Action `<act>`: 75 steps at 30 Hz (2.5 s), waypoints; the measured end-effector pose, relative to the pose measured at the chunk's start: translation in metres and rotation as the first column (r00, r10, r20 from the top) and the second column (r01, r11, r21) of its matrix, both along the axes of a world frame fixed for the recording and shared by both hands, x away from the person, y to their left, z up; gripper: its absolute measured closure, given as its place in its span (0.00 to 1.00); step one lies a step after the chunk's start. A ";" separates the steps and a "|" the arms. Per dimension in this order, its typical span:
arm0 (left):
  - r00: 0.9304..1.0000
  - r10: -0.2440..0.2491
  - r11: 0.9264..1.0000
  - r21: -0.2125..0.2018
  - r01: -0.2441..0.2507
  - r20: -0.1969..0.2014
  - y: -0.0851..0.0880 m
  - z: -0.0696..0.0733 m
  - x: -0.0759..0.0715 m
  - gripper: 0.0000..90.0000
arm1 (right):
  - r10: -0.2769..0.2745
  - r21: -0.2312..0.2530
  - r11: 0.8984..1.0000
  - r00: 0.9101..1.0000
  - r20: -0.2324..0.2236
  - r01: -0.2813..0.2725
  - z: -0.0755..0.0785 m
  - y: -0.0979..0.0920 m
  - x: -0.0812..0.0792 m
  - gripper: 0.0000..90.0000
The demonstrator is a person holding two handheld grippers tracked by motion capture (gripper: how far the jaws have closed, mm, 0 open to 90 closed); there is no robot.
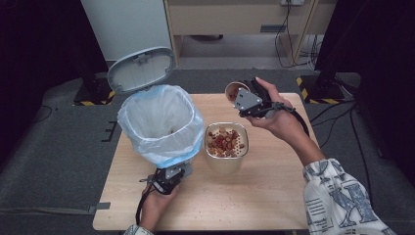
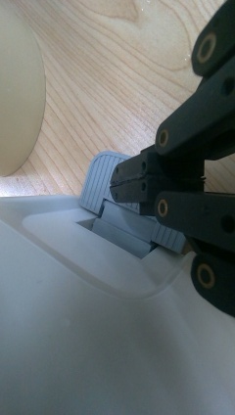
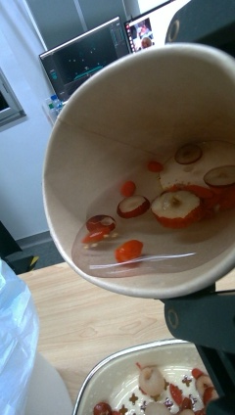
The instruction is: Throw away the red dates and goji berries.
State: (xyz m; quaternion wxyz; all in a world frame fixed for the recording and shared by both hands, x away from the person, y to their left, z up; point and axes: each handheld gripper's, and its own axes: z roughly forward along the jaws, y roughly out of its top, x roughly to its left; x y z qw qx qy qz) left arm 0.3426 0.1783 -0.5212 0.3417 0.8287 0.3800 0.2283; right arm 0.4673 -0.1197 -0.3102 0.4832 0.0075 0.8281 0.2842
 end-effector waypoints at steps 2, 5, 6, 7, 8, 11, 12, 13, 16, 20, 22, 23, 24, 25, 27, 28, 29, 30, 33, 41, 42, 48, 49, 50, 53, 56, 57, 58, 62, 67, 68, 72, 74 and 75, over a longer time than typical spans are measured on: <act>1.000 0.000 1.000 0.000 0.000 0.000 0.000 0.000 0.000 1.00 | 0.000 -0.006 1.000 1.000 0.006 0.001 0.002 0.000 -0.001 0.38; 1.000 0.000 1.000 0.005 0.000 -0.001 0.000 0.000 0.000 1.00 | -0.006 -0.021 1.000 1.000 0.022 0.006 0.003 -0.001 -0.003 0.38; 1.000 -0.001 1.000 0.006 0.001 -0.001 0.000 0.000 0.000 1.00 | -0.008 -0.028 1.000 1.000 0.028 0.009 0.004 -0.001 -0.003 0.38; 1.000 -0.001 1.000 0.007 0.001 -0.001 0.000 0.000 0.000 1.00 | -0.008 -0.036 0.999 0.999 0.032 0.009 0.004 -0.001 -0.004 0.38; 1.000 -0.001 1.000 0.007 0.001 -0.001 0.000 0.000 0.000 1.00 | -0.006 -0.045 0.999 0.999 0.038 0.008 0.005 0.000 -0.005 0.38; 1.000 -0.001 1.000 0.009 0.001 -0.003 0.000 0.001 0.000 1.00 | -0.004 -0.058 0.998 0.999 0.048 0.007 0.007 0.000 -0.007 0.38; 1.000 -0.001 1.000 0.009 0.001 -0.002 0.000 0.001 0.000 1.00 | -0.003 -0.064 0.998 0.999 0.053 0.007 0.008 0.000 -0.008 0.38; 1.000 -0.002 1.000 0.010 0.002 -0.003 0.000 0.001 0.000 1.00 | -0.004 -0.069 0.998 0.998 0.056 0.008 0.008 0.000 -0.008 0.38; 1.000 -0.002 1.000 0.008 0.002 -0.003 0.000 0.001 0.000 1.00 | -0.003 -0.078 0.997 0.998 0.063 0.008 0.009 0.001 -0.009 0.38; 1.000 -0.004 1.000 0.008 0.004 -0.004 0.000 0.001 0.000 1.00 | -0.007 -0.086 0.996 0.998 0.065 0.012 0.009 0.002 -0.010 0.38; 1.000 -0.004 1.000 0.006 0.004 -0.003 0.000 0.000 0.000 1.00 | -0.010 -0.090 0.996 0.998 0.063 0.015 0.008 0.001 -0.009 0.38; 1.000 -0.006 1.000 0.006 0.006 -0.003 0.000 0.000 0.000 1.00 | -0.012 -0.091 0.996 0.998 0.060 0.017 0.008 0.001 -0.009 0.38; 1.000 -0.006 1.000 0.007 0.006 -0.003 0.000 0.000 0.000 1.00 | -0.013 -0.095 0.995 0.998 0.060 0.018 0.007 0.001 -0.009 0.38; 1.000 -0.004 1.000 -0.003 0.004 -0.002 0.000 0.000 0.000 1.00 | -0.014 -0.097 0.995 0.998 0.060 0.020 0.007 0.001 -0.008 0.38; 1.000 -0.006 1.000 0.006 0.006 -0.003 0.001 0.000 0.000 1.00 | -0.013 -0.096 0.995 0.998 0.057 0.019 0.006 0.002 -0.008 0.38; 1.000 -0.006 1.000 0.005 0.006 -0.003 0.000 0.000 0.000 1.00 | -0.013 -0.094 0.995 0.998 0.057 0.019 0.006 0.002 -0.008 0.38; 1.000 -0.007 1.000 0.005 0.007 -0.003 0.001 0.000 0.000 1.00 | -0.011 -0.091 0.996 0.999 0.054 0.016 0.006 0.002 -0.007 0.38; 1.000 -0.007 1.000 0.005 0.007 -0.003 0.001 0.000 0.000 1.00 | -0.012 -0.090 0.996 0.999 0.053 0.016 0.006 0.002 -0.007 0.38; 1.000 -0.005 1.000 0.005 0.005 -0.002 0.000 0.000 0.000 1.00 | -0.013 -0.088 0.996 0.999 0.051 0.017 0.006 0.003 -0.007 0.38; 1.000 -0.007 1.000 0.006 0.007 -0.002 0.000 0.000 0.000 1.00 | -0.008 -0.086 0.996 0.999 0.050 0.012 0.006 0.004 -0.008 0.38; 1.000 -0.006 1.000 0.005 0.006 -0.002 0.000 0.000 0.000 1.00 | -0.008 -0.086 0.996 0.999 0.049 0.012 0.006 0.004 -0.008 0.38; 1.000 -0.006 1.000 0.005 0.006 -0.003 0.000 0.000 0.000 1.00 | -0.005 -0.087 0.996 0.999 0.049 0.010 0.006 0.004 -0.008 0.38; 1.000 -0.005 1.000 0.005 0.005 -0.003 0.000 0.000 0.000 1.00 | -0.004 -0.085 0.996 0.999 0.047 0.008 0.007 0.004 -0.009 0.38; 1.000 -0.004 1.000 0.008 0.004 -0.005 0.000 0.001 0.000 1.00 | -0.001 -0.087 0.996 0.999 0.049 0.006 0.007 0.004 -0.009 0.38; 1.000 -0.004 1.000 0.007 0.004 -0.004 0.000 0.001 0.000 1.00 | -0.002 -0.094 0.996 0.998 0.057 0.007 0.010 0.005 -0.010 0.38; 1.000 -0.004 1.000 0.012 0.004 -0.005 0.000 0.001 0.000 1.00 | 0.004 -0.130 0.991 0.996 0.088 0.007 0.012 0.008 -0.012 0.38; 1.000 -0.004 1.000 0.009 0.004 -0.004 0.000 0.001 0.000 1.00 | 0.007 -0.147 0.989 0.995 0.099 0.007 0.013 0.010 -0.013 0.38; 1.000 -0.004 1.000 0.008 0.004 -0.004 0.000 0.001 0.000 1.00 | 0.008 -0.152 0.988 0.995 0.100 0.008 0.014 0.011 -0.015 0.38; 1.000 -0.009 1.000 0.010 0.009 -0.005 0.000 0.001 0.000 1.00 | 0.012 -0.174 0.985 0.993 0.113 0.008 0.016 0.012 -0.016 0.38; 1.000 -0.002 1.000 -0.005 0.002 -0.003 0.000 0.000 0.000 1.00 | 0.009 -0.170 0.985 0.993 0.120 0.011 0.018 0.012 -0.015 0.38; 1.000 -0.008 1.000 0.009 0.008 -0.005 0.000 0.001 0.000 1.00 | 0.008 -0.169 0.985 0.993 0.121 0.012 0.018 0.012 -0.015 0.38; 1.000 -0.004 1.000 0.009 0.004 -0.006 0.000 0.001 0.000 1.00 | 0.008 -0.168 0.986 0.993 0.118 0.012 0.018 0.012 -0.015 0.38; 1.000 -0.005 1.000 0.009 0.005 -0.005 0.000 0.001 0.000 1.00 | 0.008 -0.171 0.985 0.993 0.118 0.012 0.017 0.012 -0.015 0.38; 1.000 -0.005 1.000 0.010 0.005 -0.005 0.000 0.001 0.000 1.00 | 0.007 -0.169 0.985 0.993 0.116 0.013 0.017 0.012 -0.015 0.38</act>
